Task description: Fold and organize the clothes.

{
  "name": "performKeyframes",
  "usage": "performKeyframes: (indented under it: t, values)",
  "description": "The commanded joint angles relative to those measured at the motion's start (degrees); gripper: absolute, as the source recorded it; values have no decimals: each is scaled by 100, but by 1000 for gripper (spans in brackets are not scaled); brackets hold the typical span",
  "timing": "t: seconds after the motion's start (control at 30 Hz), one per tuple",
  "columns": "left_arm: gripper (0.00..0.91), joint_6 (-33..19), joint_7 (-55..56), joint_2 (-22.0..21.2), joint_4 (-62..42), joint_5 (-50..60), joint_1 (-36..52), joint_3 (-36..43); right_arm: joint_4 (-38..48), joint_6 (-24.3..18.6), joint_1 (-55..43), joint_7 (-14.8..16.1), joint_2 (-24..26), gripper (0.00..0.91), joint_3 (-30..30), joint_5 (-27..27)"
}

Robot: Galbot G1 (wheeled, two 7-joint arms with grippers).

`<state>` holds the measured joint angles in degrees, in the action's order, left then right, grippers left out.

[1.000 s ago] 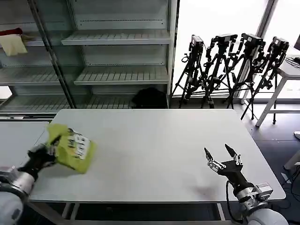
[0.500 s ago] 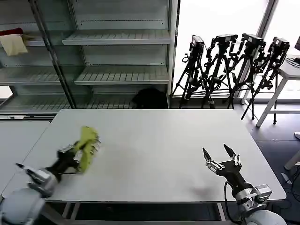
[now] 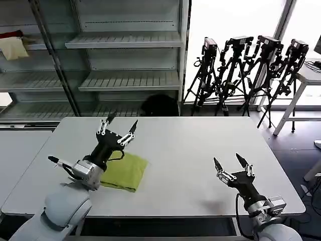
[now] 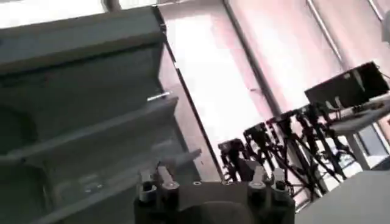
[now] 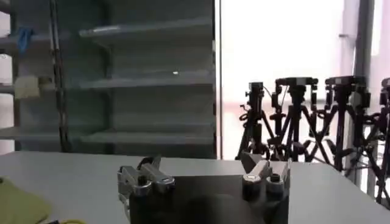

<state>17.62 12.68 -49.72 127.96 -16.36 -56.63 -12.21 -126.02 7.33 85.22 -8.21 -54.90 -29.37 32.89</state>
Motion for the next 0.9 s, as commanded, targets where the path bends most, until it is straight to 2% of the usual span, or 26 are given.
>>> performKeyframes:
  t: [0.03, 0.13, 0.2, 0.27, 0.37, 0.53, 0.57, 0.67, 0.9]
  values:
    - [907, 299, 691, -150, 464, 475, -942, -197, 62, 246, -498, -5, -117, 907, 350, -8]
    - [907, 259, -41, -381, 524, 397, -1813, -920, 90, 566, -900, 6, -263, 907, 735, 155]
    - [907, 268, -488, -496, 629, 425, -2451, -1489, 212, 777, -1385, -104, -432, 907, 1165, 220]
    - [907, 281, -609, -645, 746, 462, -2871, -1725, 433, 1233, -1757, -215, -618, 907, 1620, 328]
    - [907, 274, -709, -927, 818, 761, -3114, -1979, 888, 1930, -2387, -614, -951, 907, 2277, 520]
    - [907, 262, -732, -1161, 837, 776, -3260, -2124, 1688, 2413, -3275, -1141, -1574, 907, 3413, 783]
    - [907, 233, -732, -1192, 837, 795, -3270, -2095, 1827, 2500, -3371, -1318, -1700, 907, 3546, 781]
    - [907, 230, -748, -1263, 841, 868, -3262, -2005, 2159, 2574, -3579, -1521, -1997, 907, 3909, 800]
    - [907, 230, -755, -1408, 762, 1114, -3248, -1645, 2250, 2575, -3724, -1607, -2340, 907, 4291, 997]
